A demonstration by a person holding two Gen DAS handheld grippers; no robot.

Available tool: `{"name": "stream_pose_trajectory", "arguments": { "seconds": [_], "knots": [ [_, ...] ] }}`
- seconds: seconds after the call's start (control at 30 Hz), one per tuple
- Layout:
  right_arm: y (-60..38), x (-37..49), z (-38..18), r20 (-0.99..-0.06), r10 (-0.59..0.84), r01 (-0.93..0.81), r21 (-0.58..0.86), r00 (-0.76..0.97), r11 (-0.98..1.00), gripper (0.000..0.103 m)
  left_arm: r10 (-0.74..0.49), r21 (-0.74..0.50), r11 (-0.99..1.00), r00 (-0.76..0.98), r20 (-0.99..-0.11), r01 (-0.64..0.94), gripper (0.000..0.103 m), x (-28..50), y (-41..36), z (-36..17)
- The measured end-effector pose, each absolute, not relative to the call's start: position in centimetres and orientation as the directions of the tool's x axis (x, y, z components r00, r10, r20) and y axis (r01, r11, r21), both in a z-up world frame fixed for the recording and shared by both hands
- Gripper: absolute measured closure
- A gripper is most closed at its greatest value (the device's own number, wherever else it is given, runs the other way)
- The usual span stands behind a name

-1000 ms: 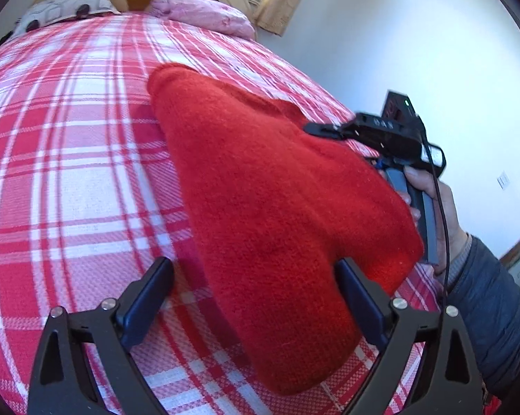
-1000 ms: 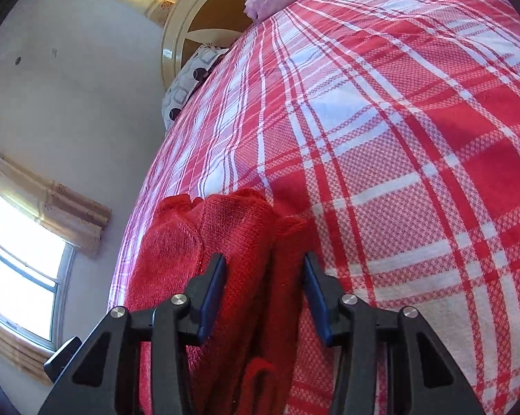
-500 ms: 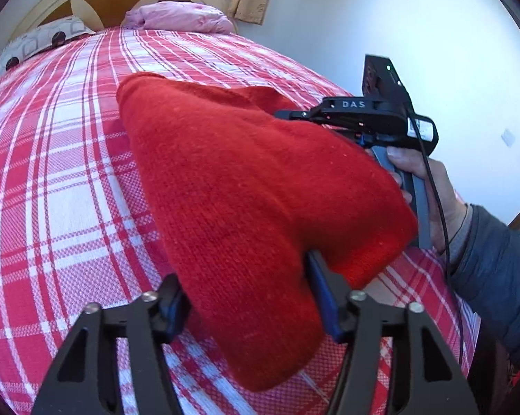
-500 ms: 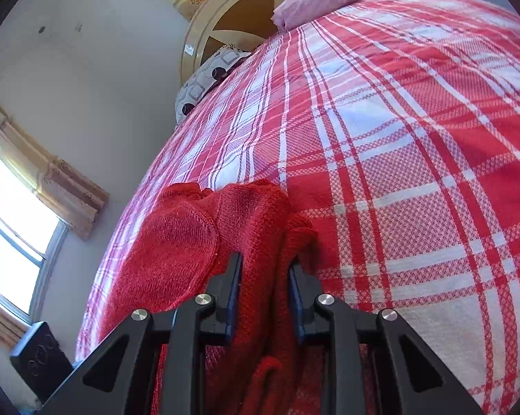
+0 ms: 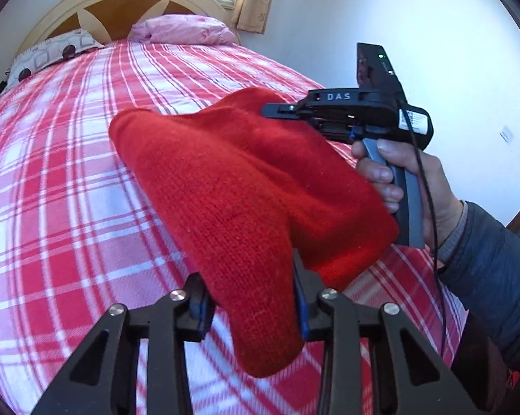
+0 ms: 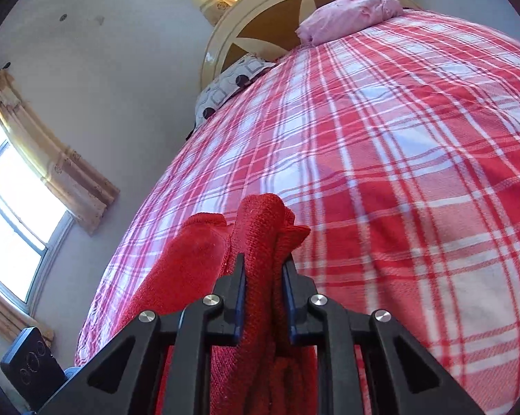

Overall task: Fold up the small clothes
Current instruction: 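Grasp the sweater end with the left gripper while the right gripper holds its edge, then lift the gripped sweater end with both grippers and fold it over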

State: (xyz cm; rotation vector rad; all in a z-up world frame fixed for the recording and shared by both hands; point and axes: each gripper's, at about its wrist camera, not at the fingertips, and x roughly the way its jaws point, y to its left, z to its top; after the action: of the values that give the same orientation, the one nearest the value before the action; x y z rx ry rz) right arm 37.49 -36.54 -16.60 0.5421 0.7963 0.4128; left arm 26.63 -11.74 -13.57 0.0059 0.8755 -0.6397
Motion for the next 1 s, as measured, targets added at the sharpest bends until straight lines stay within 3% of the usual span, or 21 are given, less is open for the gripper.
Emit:
{"name": "stream_pose_trajectory", "arguments": {
  "seconds": [0.6,1.0],
  "knots": [
    [-22.1,36.5,-13.4,-0.485,0.691,-0.321,0.64,0.536,0.698,0.085,-0.447,-0.249,0.888,0.601,-0.662,0.386,0.066,21.1,-1.5,-10.4],
    [-12.2,37.2,-14.7,-0.486,0.762,-0.398,0.655,0.429,0.642,0.085,-0.339,-0.215,0.94,0.659,-0.672,0.265,0.066,17.7,4.5,-10.8]
  ]
}}
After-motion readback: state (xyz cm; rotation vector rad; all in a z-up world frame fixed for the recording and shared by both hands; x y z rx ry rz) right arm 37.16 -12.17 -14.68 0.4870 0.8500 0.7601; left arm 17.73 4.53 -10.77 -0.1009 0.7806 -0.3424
